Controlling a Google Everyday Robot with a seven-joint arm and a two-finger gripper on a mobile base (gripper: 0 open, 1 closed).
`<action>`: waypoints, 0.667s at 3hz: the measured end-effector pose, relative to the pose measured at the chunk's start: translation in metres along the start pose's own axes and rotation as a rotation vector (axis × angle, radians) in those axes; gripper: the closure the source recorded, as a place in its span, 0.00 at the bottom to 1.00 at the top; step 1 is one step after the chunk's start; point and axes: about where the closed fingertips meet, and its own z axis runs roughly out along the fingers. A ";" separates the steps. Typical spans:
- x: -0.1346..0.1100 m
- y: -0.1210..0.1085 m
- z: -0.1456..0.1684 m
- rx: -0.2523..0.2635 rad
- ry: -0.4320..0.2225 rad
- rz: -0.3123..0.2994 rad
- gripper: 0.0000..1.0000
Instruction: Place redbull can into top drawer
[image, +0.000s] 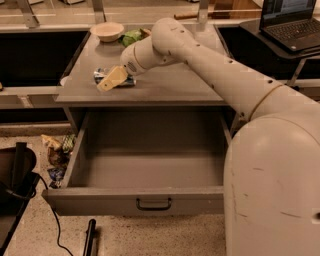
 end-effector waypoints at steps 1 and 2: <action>0.004 -0.001 0.005 -0.005 0.002 0.009 0.18; 0.008 -0.002 0.007 -0.007 -0.004 0.022 0.41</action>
Offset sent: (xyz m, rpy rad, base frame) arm 0.0083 -0.0072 -0.0122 0.0314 0.0283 -0.0215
